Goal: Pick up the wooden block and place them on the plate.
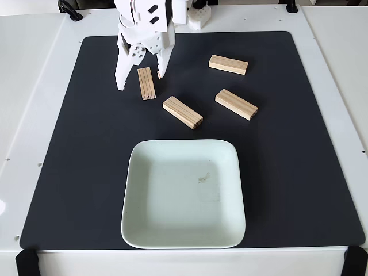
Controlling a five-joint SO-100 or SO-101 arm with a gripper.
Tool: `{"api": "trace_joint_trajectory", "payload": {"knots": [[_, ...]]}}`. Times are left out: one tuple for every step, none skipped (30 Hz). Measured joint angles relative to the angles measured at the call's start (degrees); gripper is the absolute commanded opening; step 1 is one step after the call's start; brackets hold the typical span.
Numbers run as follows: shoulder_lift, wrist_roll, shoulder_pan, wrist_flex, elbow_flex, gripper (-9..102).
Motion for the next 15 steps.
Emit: {"api": "trace_joint_trajectory", "payload": {"knots": [[-0.35, 0.00, 0.00, -0.09, 0.00, 38], [-0.70, 0.00, 0.00, -0.09, 0.00, 38], [-0.97, 0.00, -0.09, -0.09, 0.00, 38], [-1.32, 0.00, -0.09, -0.09, 0.00, 38], [-1.49, 0.00, -0.09, -0.09, 0.00, 38], [-1.85, 0.00, -0.09, -0.09, 0.00, 38], [-2.02, 0.00, -0.09, -0.09, 0.00, 38], [-2.29, 0.00, -0.09, -0.09, 0.00, 38], [-2.64, 0.00, -0.09, -0.09, 0.00, 38], [-2.99, 0.00, -0.09, -0.09, 0.00, 38], [-3.25, 0.00, -0.09, -0.09, 0.09, 38], [-3.52, 0.00, -0.09, -0.09, 0.35, 38], [-3.52, 0.00, -0.09, -0.09, 0.79, 38], [-3.52, 0.00, 0.09, -0.09, 1.41, 38], [-3.52, 0.00, 0.18, -0.09, 1.76, 38]]}}
